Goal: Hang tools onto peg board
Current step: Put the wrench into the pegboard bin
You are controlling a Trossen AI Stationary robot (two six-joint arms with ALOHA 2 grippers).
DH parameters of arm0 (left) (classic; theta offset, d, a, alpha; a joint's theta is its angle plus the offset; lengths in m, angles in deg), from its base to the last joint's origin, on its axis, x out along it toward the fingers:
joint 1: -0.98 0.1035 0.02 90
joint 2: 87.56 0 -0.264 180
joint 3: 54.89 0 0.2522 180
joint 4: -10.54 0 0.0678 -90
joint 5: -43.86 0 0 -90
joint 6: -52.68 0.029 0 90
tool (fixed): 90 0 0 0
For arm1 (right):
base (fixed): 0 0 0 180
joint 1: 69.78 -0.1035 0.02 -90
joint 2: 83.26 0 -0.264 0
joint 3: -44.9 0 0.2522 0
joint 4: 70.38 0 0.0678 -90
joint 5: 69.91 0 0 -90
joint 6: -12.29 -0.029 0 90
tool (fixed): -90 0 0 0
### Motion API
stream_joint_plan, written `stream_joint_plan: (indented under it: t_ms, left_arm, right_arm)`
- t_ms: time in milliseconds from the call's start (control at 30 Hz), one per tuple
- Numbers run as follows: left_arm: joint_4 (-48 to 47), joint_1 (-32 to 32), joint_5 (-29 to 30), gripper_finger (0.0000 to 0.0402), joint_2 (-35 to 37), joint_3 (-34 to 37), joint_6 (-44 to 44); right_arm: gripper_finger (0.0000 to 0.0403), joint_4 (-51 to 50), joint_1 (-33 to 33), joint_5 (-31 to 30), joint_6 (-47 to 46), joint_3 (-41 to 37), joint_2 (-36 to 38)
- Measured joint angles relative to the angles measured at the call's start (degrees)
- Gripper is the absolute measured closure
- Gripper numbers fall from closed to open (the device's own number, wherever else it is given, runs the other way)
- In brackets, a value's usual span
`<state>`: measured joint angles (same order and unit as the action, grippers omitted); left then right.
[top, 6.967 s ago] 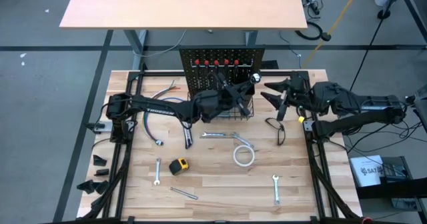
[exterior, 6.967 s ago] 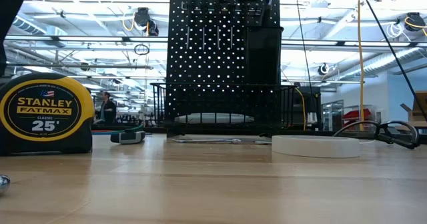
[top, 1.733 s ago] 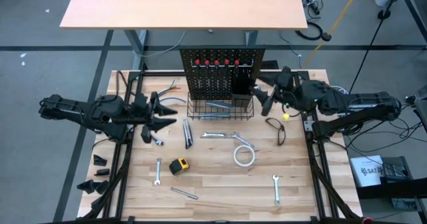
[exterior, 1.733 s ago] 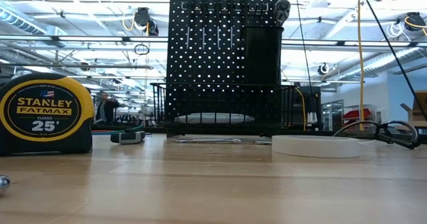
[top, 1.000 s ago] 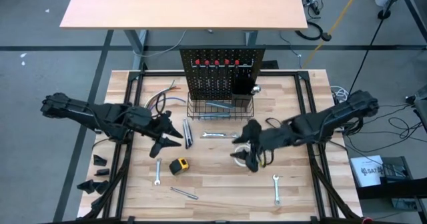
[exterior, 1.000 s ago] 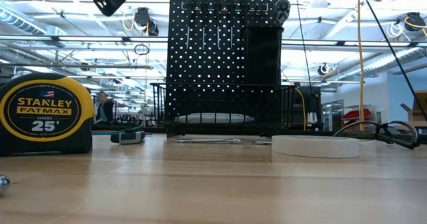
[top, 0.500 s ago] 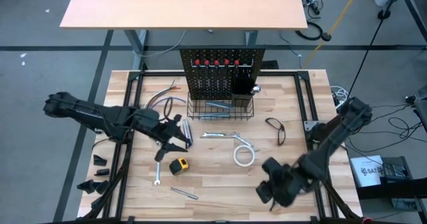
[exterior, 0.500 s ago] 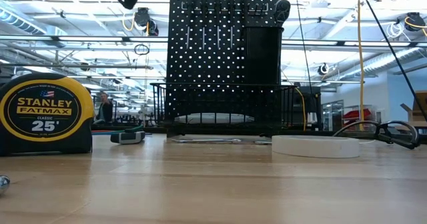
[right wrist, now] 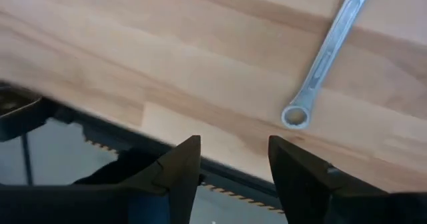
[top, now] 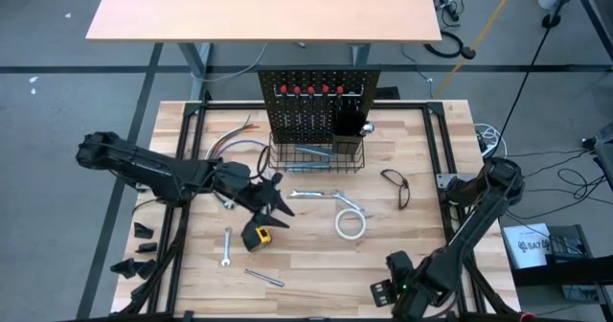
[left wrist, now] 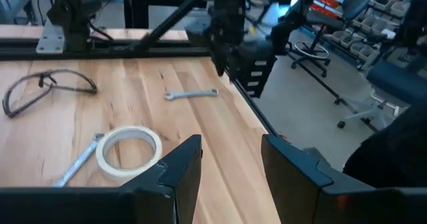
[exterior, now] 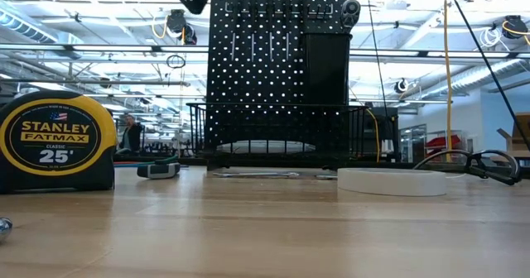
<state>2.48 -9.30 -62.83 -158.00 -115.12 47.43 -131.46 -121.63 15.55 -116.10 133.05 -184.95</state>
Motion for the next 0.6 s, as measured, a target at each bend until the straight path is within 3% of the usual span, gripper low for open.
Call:
stream_joint_plan:
  t_ms: [233,600]
  left_arm:
    - [-0.11,0.31,-0.67,0.0242,-2.33,-3.41,-0.35]
    - [-0.55,0.52,-0.76,0.0242,-2.30,-5.16,-1.89]
  right_arm:
    - [0.0232,-6.73,0.40,0.20,0.99,-0.10,-2.59]
    - [0.0236,-1.32,0.43,3.51,0.02,-6.14,-2.62]
